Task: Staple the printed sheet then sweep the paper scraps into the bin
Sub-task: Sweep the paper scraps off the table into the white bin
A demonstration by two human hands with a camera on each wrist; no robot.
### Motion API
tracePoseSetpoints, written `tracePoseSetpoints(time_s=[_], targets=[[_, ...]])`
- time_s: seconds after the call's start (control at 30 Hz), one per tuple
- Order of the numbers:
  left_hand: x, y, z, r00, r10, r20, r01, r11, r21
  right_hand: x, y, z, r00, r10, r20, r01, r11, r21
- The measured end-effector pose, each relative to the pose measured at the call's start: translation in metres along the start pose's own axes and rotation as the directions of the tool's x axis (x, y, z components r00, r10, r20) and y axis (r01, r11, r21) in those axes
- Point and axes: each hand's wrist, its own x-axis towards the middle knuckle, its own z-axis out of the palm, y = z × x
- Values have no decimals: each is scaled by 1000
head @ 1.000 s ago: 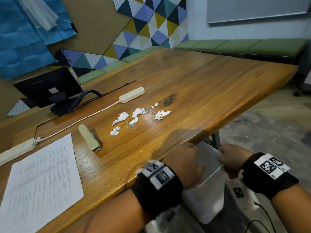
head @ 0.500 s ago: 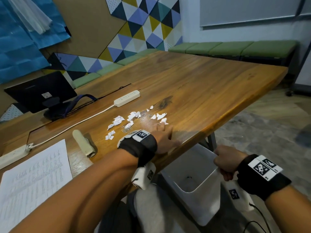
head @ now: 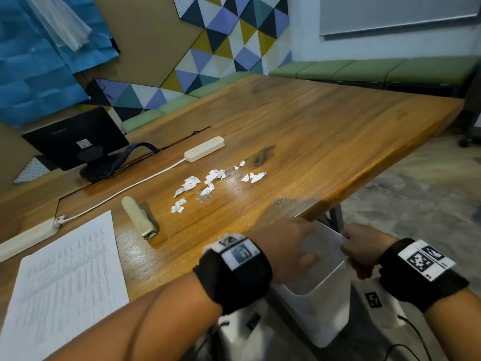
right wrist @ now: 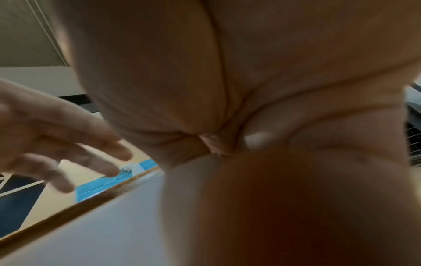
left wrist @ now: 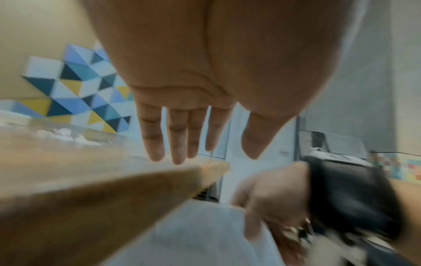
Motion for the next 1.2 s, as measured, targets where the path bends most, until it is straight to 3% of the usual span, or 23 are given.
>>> tracePoseSetpoints(time_s=[0.1, 0.2, 0.3, 0.37, 0.5, 0.6, 0.67, 0.77, 0.83, 0.93, 1.03, 1.13, 1.2], targets=[[28, -25, -14, 982, -156, -106, 146, 984, -102, 3, -1, 1, 999, 32, -42, -30, 999, 42], [58, -57, -20, 942, -337, 5, 336, 940, 61, 4, 0, 2, 999, 23, -39, -21, 999, 37], [74, -76, -17, 884, -441, 153, 433, 897, 82, 4, 1, 2, 999, 18, -40, -16, 999, 34], [71, -67, -17, 893, -409, 188, 402, 913, 77, 5, 2, 2, 1000, 3, -21, -2, 999, 33], [38, -26, -16, 960, -215, 180, 208, 977, 55, 6, 4, -1, 1000, -14, -12, 14, 1000, 27], [11, 0, -9, 976, -99, 195, 78, 990, 115, 9, 5, -3, 1000, -17, -21, 17, 1000, 15], [2, 7, -9, 982, -52, 181, 41, 997, 59, 11, 4, -4, 999, -13, -41, 13, 1000, -3], [-5, 1, -13, 988, -61, 141, 69, 996, -49, 12, 1, -3, 997, -5, -73, 4, 1000, -12], [-6, -14, -23, 983, -162, 85, 175, 968, -180, 13, 0, -2, 997, -4, -76, 2, 1000, -19], [1, -51, -46, 930, -368, 2, 359, 907, -219, 14, 0, 0, 999, -6, -52, 4, 999, -43], [9, -106, -60, 820, -569, -57, 555, 816, -162, 15, 0, 2, 1000, -23, 5, 23, 999, -38], [9, -152, -57, 677, -735, 28, 730, 667, -147, 16, -1, 5, 999, -36, 20, 36, 999, -16], [9, -167, -51, 638, -764, 94, 768, 623, -145, 18, -3, 7, 999, -38, 11, 38, 999, 1]])
